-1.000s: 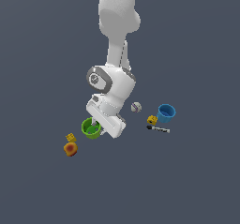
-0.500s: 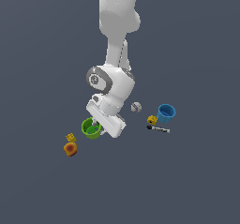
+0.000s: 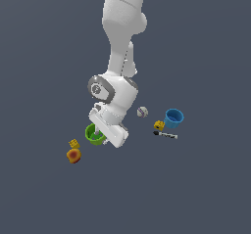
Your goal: Pick up a designated object from a clutter of objects.
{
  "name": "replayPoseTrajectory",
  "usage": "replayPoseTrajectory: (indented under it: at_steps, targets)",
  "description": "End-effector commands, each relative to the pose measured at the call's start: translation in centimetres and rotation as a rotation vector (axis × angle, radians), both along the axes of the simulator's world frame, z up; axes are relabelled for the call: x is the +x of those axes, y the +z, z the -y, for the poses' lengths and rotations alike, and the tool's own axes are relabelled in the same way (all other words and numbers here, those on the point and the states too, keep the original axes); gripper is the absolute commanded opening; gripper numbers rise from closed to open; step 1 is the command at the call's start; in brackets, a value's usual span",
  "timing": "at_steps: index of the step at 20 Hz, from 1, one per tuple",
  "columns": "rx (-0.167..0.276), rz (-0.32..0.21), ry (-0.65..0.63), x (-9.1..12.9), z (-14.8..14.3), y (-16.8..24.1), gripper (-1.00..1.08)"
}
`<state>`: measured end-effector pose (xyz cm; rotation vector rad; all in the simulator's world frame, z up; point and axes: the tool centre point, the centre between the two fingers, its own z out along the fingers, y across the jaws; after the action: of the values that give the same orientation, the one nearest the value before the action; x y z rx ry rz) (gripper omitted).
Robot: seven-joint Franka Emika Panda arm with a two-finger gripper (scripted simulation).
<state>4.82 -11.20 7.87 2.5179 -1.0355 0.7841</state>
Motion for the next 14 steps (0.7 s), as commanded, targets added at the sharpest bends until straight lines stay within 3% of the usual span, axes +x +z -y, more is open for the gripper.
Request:
replayPoseTrajectory:
  at_steps: [1, 4, 5, 14]
  targets:
    - [0.000, 0.001, 0.000, 0.22, 0.26, -0.43, 0.28]
    - [-0.001, 0.001, 0.000, 0.36, 0.36, -0.56, 0.28]
    - [-0.001, 0.001, 0.000, 0.36, 0.36, -0.56, -1.00]
    - [-0.001, 0.001, 0.000, 0.36, 0.36, -0.56, -1.00]
